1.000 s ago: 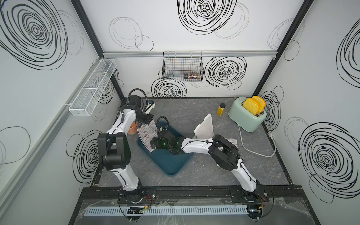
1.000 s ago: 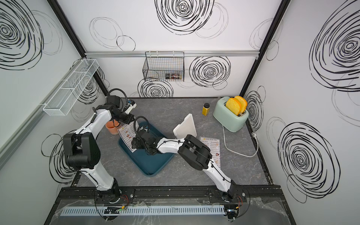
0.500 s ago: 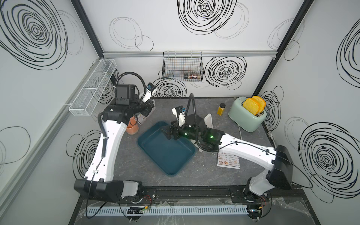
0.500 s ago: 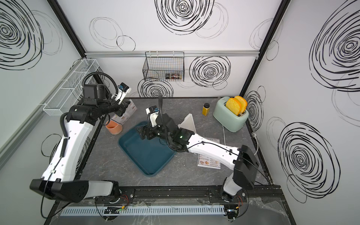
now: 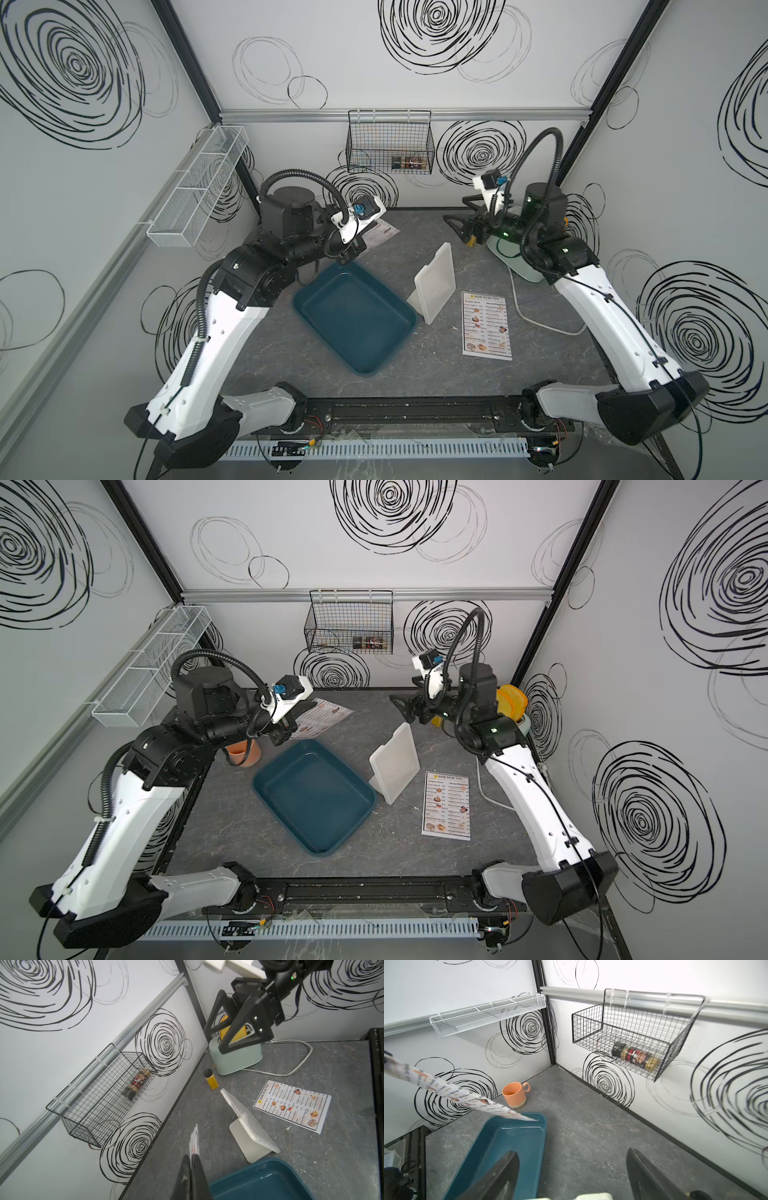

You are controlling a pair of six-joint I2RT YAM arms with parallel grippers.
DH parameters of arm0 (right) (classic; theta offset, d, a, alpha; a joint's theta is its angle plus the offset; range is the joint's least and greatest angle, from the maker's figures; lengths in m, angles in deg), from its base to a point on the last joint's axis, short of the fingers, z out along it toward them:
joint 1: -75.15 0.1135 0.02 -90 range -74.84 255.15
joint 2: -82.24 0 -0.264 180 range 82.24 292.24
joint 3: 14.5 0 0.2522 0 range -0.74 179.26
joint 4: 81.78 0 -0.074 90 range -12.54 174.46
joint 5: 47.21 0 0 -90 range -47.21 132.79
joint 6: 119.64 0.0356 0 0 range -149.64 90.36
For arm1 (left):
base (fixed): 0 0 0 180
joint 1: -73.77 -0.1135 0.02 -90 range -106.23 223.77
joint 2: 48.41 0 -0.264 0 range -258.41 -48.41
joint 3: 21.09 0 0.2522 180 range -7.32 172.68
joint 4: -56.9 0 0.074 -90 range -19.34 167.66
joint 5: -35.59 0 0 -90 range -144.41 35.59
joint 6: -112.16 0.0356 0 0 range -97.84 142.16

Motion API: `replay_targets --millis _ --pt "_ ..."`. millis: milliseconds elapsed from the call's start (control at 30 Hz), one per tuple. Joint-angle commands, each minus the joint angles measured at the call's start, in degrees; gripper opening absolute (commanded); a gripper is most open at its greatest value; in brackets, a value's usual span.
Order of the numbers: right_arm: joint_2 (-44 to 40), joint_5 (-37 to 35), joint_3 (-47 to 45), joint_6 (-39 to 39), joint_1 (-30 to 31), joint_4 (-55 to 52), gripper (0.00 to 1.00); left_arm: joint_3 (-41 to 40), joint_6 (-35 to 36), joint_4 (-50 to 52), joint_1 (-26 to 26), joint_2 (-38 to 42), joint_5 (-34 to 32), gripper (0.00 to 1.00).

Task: Replace the menus in the menu holders
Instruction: Adjust the storage box at the center of the board.

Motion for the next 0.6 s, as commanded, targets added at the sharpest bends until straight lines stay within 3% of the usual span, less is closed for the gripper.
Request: replay_targets --millis 0,133,300,567 --pt "-3.28 15.73 -4.38 -4.38 1.83 3.86 0.81 -0.72 0.02 -1.37 4.0 1.11 -0.51 0.0" --pt "-0.77 15.08 -0.98 -14.91 9.03 -3.86 0.78 -1.06 3.05 1.57 8.51 1.01 1.86 0.0" --pt "4.96 11.01 6.05 -26.12 16.36 -15.82 0.57 -0.91 4.21 3.34 11.99 0.33 1.34 0.0" --pt "4.88 14.59 3.25 -27.54 18.32 -17.19 0.34 -0.37 4.8 4.97 15.11 -0.59 -2.86 0.0"
